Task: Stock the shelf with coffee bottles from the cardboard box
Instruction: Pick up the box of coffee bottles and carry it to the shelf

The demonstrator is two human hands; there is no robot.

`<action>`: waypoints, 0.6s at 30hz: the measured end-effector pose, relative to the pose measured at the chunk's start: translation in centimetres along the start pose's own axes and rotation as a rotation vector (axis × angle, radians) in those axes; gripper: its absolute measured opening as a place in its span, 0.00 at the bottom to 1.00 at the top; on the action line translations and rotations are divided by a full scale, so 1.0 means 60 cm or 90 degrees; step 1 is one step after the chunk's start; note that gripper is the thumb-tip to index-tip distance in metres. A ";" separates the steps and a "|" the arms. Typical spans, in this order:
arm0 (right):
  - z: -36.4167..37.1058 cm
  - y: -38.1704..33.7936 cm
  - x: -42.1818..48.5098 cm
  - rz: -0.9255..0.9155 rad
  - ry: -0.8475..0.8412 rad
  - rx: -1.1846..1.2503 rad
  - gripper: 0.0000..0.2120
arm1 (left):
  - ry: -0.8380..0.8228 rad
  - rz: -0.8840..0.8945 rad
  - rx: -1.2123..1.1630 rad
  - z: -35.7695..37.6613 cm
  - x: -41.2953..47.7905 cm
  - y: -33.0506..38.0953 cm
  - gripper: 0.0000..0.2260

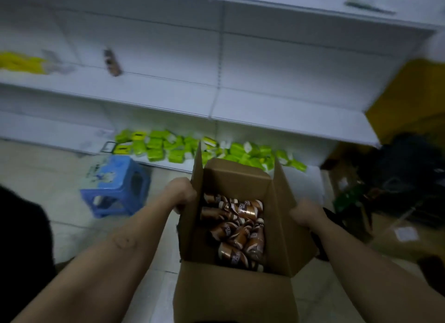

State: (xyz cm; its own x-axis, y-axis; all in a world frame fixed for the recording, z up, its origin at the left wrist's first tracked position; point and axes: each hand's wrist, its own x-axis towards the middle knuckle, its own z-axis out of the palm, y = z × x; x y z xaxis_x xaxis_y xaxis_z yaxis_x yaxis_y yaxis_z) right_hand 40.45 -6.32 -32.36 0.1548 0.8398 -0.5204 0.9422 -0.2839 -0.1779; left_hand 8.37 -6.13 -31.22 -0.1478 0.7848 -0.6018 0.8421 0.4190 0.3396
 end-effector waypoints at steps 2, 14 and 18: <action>0.001 -0.077 0.007 -0.041 0.012 -0.024 0.14 | 0.056 -0.013 -0.006 -0.045 -0.016 -0.062 0.10; -0.012 -0.401 0.114 -0.145 0.026 -0.068 0.17 | 0.213 -0.117 0.035 -0.251 0.065 -0.253 0.12; 0.006 -0.474 0.196 -0.157 -0.012 -0.092 0.17 | 0.177 -0.114 0.064 -0.291 0.177 -0.273 0.06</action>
State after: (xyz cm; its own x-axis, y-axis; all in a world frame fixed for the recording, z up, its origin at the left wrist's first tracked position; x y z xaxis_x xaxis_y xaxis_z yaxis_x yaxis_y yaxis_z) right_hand 15.34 11.46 -33.71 -0.0887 0.8660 -0.4921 0.9836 -0.0018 -0.1805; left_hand -16.04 3.32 -30.52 -0.4212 0.8033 -0.4211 0.8349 0.5248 0.1660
